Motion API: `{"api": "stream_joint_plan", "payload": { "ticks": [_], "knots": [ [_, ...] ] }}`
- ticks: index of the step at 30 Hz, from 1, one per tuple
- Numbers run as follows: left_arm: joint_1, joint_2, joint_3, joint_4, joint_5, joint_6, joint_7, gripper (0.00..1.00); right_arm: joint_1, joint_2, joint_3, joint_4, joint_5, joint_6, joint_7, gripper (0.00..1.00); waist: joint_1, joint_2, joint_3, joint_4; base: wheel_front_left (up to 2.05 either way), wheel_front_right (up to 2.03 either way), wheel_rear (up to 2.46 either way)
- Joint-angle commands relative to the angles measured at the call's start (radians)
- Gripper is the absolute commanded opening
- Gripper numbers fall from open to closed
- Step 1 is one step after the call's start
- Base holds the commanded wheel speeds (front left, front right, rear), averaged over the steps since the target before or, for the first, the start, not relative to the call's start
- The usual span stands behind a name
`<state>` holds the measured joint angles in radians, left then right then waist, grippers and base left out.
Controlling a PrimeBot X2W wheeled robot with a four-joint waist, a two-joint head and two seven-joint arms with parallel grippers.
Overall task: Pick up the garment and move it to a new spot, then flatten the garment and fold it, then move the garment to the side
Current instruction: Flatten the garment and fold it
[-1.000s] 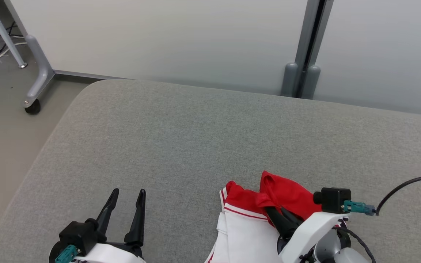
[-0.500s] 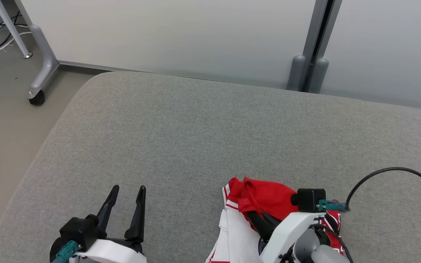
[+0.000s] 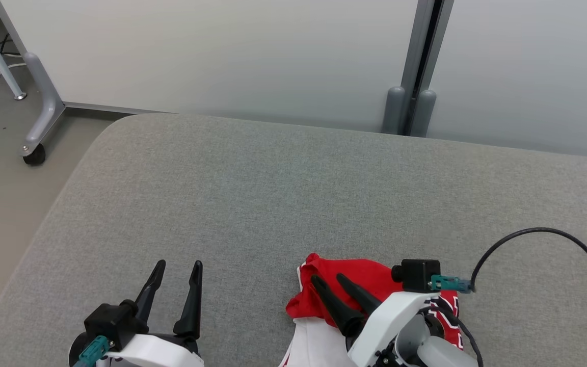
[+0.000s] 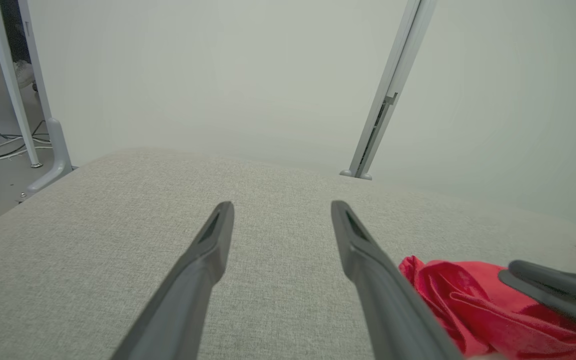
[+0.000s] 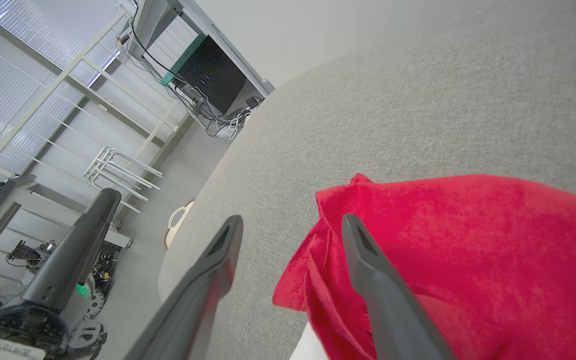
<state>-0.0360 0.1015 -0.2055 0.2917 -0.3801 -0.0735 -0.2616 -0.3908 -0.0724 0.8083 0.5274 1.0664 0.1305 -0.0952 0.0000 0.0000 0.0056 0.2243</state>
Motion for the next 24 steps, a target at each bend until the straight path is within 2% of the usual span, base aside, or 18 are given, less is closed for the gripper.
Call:
{"api": "stream_joint_plan", "payload": {
  "ticks": [1, 7, 14, 17, 20, 22, 23, 24],
  "knots": [
    [0.002, 0.001, 0.006, 0.000, 0.000, 0.000, -0.004, 1.00, -0.012, -0.024, 0.003, -0.024, 0.010, 0.001, -0.017, 1.00, 0.0000, 0.0000, -0.010, -0.008, 0.00, 0.00, 0.00],
    [0.023, -0.001, 0.011, -0.007, -0.001, 0.003, -0.004, 1.00, -0.020, -0.138, -0.025, -0.134, 0.004, 0.001, -0.069, 1.00, 0.0000, 0.0000, -0.031, -0.032, 0.00, 0.00, 0.00],
    [0.030, -0.002, 0.014, -0.019, 0.005, 0.000, -0.004, 1.00, 0.034, -0.291, -0.176, -0.174, -0.066, 0.001, -0.109, 1.00, 0.0000, 0.0000, -0.034, -0.049, 0.00, 0.00, 0.00],
    [0.033, -0.002, 0.016, -0.024, 0.006, -0.002, -0.004, 1.00, 0.069, -0.320, -0.241, -0.160, -0.105, 0.001, -0.107, 1.00, 0.0000, 0.0000, -0.031, -0.051, 0.00, 0.00, 0.00],
    [0.032, -0.002, 0.017, -0.027, 0.007, -0.003, -0.004, 1.00, 0.095, -0.306, -0.271, -0.169, -0.097, 0.001, -0.092, 1.00, 0.0000, 0.0000, -0.027, -0.051, 0.00, 0.00, 0.00],
    [0.030, -0.003, 0.018, -0.026, 0.008, -0.004, -0.004, 1.00, 0.112, -0.297, -0.285, -0.178, -0.102, 0.001, -0.075, 0.38, 0.0000, 0.0000, -0.023, -0.051, 0.00, 0.00, 0.00],
    [0.028, -0.004, 0.017, -0.025, 0.009, -0.005, -0.004, 1.00, 0.119, -0.288, -0.289, -0.180, -0.104, 0.001, -0.064, 0.00, 0.0000, 0.0000, -0.022, -0.050, 0.00, 0.00, 0.00],
    [0.026, -0.005, 0.016, -0.023, 0.009, -0.006, -0.004, 1.00, 0.126, -0.277, -0.290, -0.183, -0.106, 0.001, -0.052, 0.00, 0.0000, 0.0000, -0.022, -0.048, 0.00, 0.00, 0.00]
  ]
}}
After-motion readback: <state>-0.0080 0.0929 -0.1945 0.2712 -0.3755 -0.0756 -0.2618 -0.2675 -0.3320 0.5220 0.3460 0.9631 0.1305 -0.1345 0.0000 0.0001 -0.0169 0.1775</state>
